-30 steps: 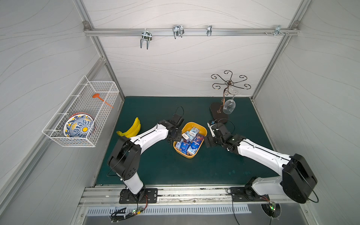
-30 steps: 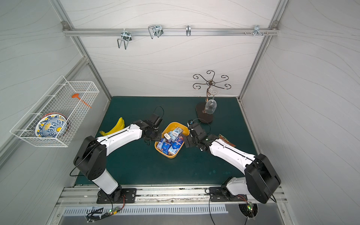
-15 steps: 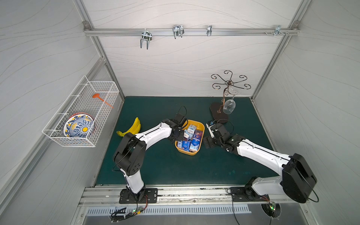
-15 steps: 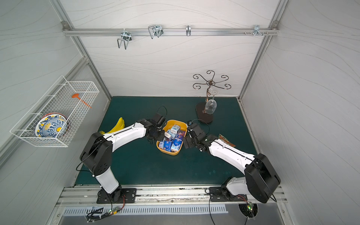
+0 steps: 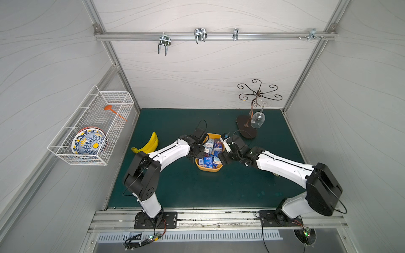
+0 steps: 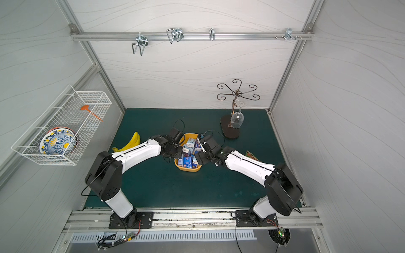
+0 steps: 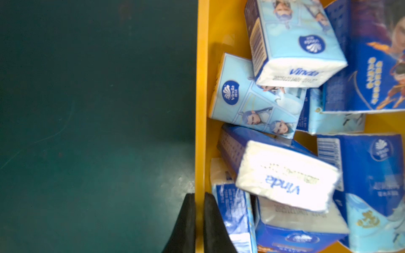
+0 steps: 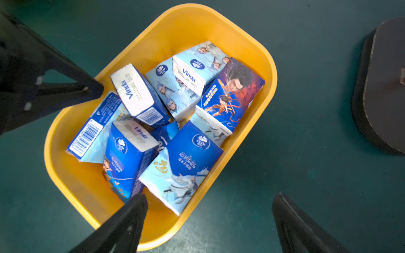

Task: Take the pocket tissues out of the storage box
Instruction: Adjust the storage box at the center of the board.

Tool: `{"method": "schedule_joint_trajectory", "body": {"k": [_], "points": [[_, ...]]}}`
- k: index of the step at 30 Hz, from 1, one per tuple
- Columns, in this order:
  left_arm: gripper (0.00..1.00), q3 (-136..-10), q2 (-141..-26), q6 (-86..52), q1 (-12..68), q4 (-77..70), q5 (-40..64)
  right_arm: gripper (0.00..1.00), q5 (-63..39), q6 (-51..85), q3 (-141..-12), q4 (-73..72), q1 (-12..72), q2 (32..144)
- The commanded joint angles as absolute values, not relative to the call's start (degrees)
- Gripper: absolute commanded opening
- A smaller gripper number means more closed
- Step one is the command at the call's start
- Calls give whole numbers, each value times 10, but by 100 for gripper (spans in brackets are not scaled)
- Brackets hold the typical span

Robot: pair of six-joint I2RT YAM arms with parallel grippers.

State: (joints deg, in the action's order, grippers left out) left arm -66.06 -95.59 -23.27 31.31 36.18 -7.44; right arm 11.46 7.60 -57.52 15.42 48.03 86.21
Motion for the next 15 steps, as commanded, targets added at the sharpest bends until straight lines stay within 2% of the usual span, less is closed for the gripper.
{"method": "schedule_joint_trajectory", "body": {"k": [1,15], "points": [[5,-647,-911,-239,285,371,-82,95,88,53,-609,141,488,891],[4,-625,-906,-212,224,425,-103,94,16,13,-710,102,533,1004]]}}
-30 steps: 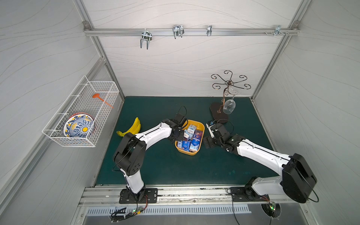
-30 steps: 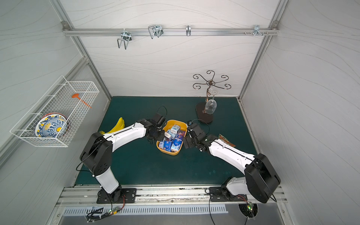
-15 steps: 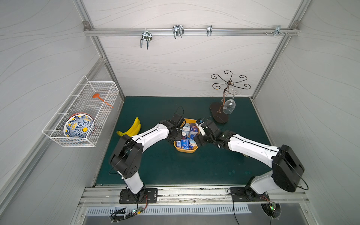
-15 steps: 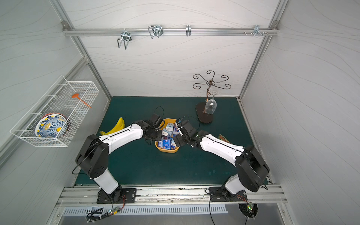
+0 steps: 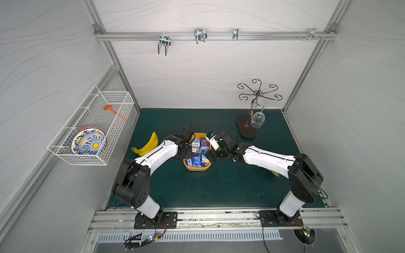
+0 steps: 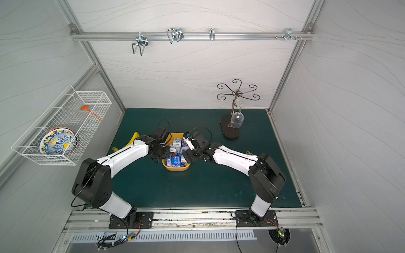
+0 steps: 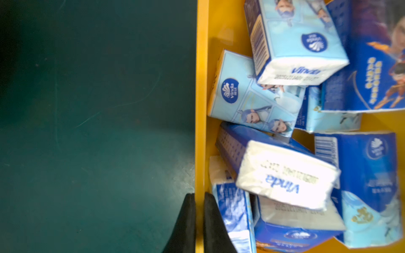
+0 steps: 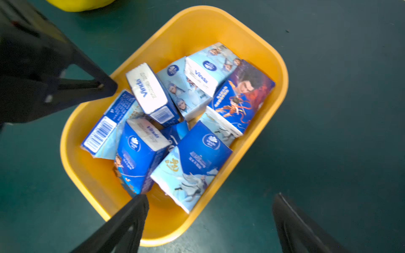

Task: Take the pocket tissues out of the storage box
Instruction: Adjust the storage box at the center of the board, then pick up the pocket tissues from the storage box.

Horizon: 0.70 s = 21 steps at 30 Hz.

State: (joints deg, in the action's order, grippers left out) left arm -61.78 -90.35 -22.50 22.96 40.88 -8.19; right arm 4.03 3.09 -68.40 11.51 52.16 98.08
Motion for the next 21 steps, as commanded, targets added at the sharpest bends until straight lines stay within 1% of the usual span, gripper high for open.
{"method": "schedule_joint_trajectory", "body": {"k": [1,3,5,7,9,13,17,21], "points": [[5,-625,-908,-212,223,428,-112,94,13,11,-721,105,536,1013],[6,-624,-908,-209,219,428,-116,94,6,6,-737,106,539,1027],[16,-626,-906,-208,214,431,-114,93,1,1,-749,107,539,1039],[30,-626,-902,-208,206,433,-115,93,-4,-3,-758,106,539,1048],[37,-627,-894,-210,201,433,-111,93,-12,-6,-764,102,539,1055],[41,-625,-870,-224,181,426,-88,92,-33,-19,-789,113,541,1074],[41,-614,-837,-256,163,412,-80,90,-45,-35,-821,127,545,1101],[41,-617,-822,-284,145,408,-66,85,-55,-43,-858,146,547,1132]]}}
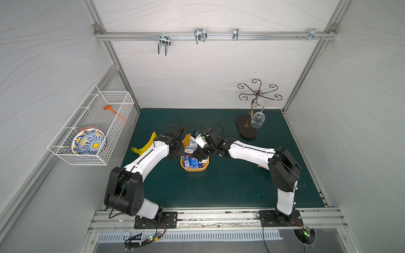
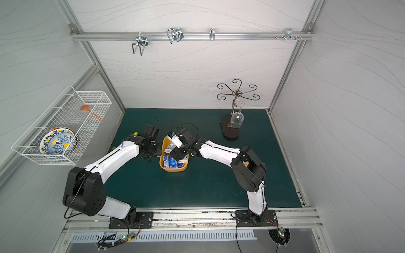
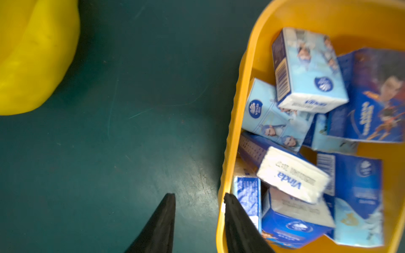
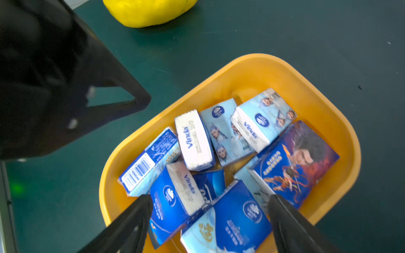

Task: Take the pocket tissues out of the storage box
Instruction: Pick up the pocket tissues from the storage box.

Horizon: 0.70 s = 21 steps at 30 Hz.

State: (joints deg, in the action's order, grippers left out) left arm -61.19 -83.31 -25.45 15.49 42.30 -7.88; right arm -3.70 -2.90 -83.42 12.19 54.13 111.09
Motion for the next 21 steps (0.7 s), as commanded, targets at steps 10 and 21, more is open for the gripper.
{"method": "schedule_joint_trajectory", "body": {"k": [10,21], "points": [[41,-617,-798,-311,139,402,-94,71,-63,-50,-915,157,556,1194],[40,-599,-766,-320,137,392,-100,53,-38,-59,-947,168,567,1233]]}}
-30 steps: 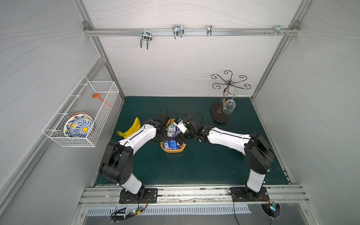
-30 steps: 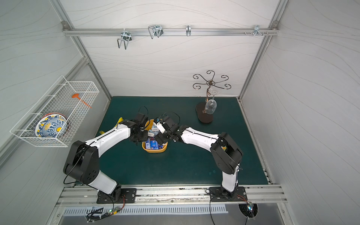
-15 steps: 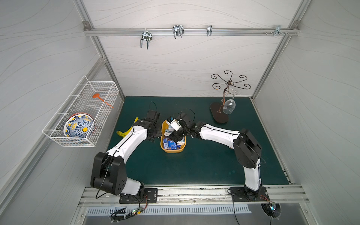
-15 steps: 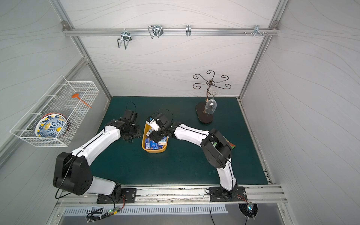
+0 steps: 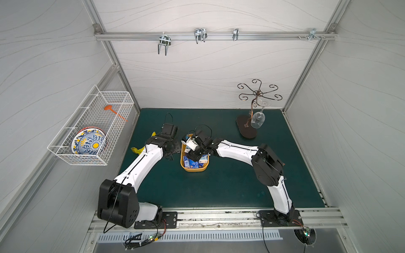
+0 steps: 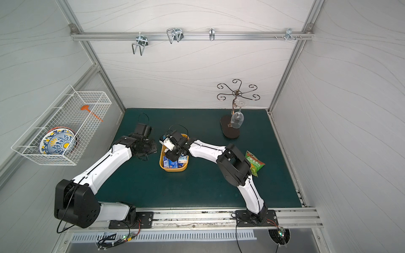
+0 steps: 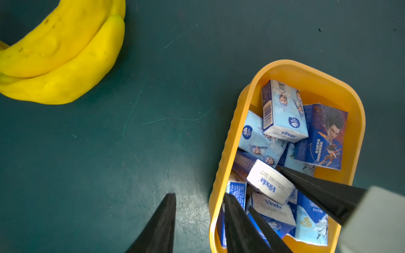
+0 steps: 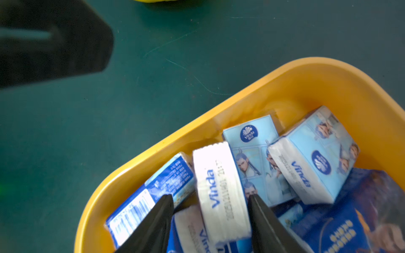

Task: Take the pocket tissues out of the storage box
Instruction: Pick up the pocket tissues from the storage box.

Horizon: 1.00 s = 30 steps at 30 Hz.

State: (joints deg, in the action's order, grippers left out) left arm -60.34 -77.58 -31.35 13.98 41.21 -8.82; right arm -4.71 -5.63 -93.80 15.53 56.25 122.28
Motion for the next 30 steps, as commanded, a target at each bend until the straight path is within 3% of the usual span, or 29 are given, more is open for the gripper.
{"method": "schedule_joint_trajectory", "body": {"k": [1,6,10,17,22,30], "points": [[40,-597,-766,-321,137,390,-102,50,-36,-59,-944,165,567,1232],[39,-595,-769,-327,134,386,-102,33,-26,-55,-928,149,567,1217],[38,-578,-749,-352,134,371,-130,29,-18,-47,-905,129,566,1185],[37,-560,-719,-366,133,358,-160,27,-23,-13,-849,97,547,1091],[37,-562,-720,-366,133,358,-161,26,-42,17,-824,151,511,1014],[35,-565,-735,-367,133,348,-154,26,-134,77,-701,242,383,886]]}}
